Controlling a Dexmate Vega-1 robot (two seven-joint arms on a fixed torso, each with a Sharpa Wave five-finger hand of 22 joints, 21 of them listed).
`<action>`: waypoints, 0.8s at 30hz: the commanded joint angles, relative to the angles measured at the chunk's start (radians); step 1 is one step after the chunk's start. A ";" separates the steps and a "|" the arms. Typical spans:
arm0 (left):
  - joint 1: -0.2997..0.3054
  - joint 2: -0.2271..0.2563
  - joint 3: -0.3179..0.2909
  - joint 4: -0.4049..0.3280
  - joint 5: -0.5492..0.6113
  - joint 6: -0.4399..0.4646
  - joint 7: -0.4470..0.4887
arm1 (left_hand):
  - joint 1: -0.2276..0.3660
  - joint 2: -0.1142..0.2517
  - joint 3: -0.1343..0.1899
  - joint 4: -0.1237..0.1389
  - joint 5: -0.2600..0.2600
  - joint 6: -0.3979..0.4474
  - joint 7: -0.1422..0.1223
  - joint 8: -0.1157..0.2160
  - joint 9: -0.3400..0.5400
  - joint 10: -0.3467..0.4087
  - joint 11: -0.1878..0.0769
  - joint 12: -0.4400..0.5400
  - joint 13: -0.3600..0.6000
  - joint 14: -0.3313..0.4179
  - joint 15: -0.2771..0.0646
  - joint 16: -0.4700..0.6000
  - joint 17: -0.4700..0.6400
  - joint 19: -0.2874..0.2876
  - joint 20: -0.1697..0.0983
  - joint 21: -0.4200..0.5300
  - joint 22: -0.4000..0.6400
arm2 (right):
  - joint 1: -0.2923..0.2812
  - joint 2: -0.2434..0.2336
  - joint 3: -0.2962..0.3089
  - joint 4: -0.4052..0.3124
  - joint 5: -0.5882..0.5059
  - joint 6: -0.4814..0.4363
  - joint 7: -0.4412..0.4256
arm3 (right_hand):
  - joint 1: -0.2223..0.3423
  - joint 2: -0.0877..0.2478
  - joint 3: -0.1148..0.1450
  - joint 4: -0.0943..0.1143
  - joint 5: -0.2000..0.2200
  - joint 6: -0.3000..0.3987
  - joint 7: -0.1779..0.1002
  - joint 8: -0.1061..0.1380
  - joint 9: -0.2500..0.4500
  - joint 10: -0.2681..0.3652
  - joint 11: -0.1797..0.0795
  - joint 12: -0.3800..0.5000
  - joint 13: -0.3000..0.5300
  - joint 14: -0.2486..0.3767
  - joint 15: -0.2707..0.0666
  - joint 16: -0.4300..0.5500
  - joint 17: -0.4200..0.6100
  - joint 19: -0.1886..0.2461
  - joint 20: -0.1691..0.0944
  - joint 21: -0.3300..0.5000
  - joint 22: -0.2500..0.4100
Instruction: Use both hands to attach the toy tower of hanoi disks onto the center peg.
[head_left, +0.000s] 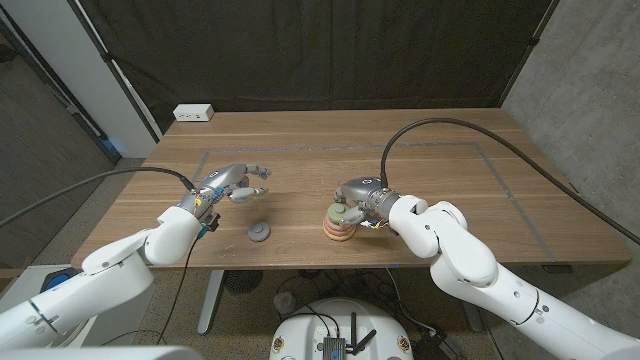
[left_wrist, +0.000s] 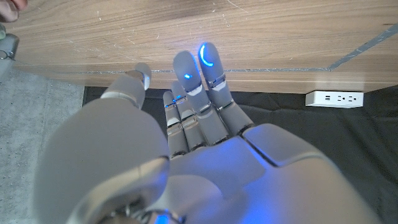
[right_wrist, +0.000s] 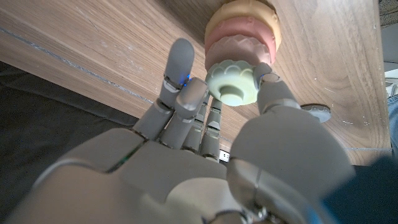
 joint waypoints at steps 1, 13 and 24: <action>-0.001 0.000 0.004 0.000 0.000 -0.001 -0.002 | -0.002 -0.002 0.008 0.003 0.010 0.009 -0.003 -0.003 0.006 0.014 0.000 0.001 0.002 0.010 -0.054 -0.003 0.001 0.013 -0.136 0.004 0.003 | -0.005 0.003 -0.007 0.010 -0.004 0.002 -0.005 | 0.057 0.060 0.058 0.047 0.007 0.091 -0.095 0.005 0.005 0.114 -0.103 0.000 0.001 -0.007 0.000 0.005 0.003 0.008 -0.047 -0.003 0.002; 0.009 -0.001 0.000 -0.001 -0.003 -0.001 0.000 | -0.002 -0.002 0.009 0.003 0.010 0.009 -0.003 -0.003 0.006 0.016 0.002 0.001 0.003 0.010 -0.054 -0.003 0.001 0.013 -0.136 0.004 0.003 | -0.002 0.006 -0.016 0.022 -0.017 0.005 -0.013 | 0.055 0.058 0.061 0.046 0.008 0.087 -0.102 0.002 0.005 0.101 -0.108 -0.007 0.001 -0.012 0.000 0.005 0.000 0.006 -0.047 -0.006 0.002; 0.008 -0.005 0.002 0.006 -0.006 -0.009 0.002 | -0.002 -0.002 0.011 0.003 0.011 0.010 -0.003 -0.003 0.006 0.016 0.002 0.000 0.002 0.011 -0.054 -0.002 0.001 0.012 -0.136 0.004 0.003 | -0.001 0.012 -0.024 0.027 -0.054 0.004 0.003 | 0.051 0.054 0.063 0.046 0.008 0.084 -0.106 -0.001 0.005 0.080 -0.105 -0.017 -0.004 -0.015 0.000 0.009 0.002 0.002 -0.047 -0.010 0.001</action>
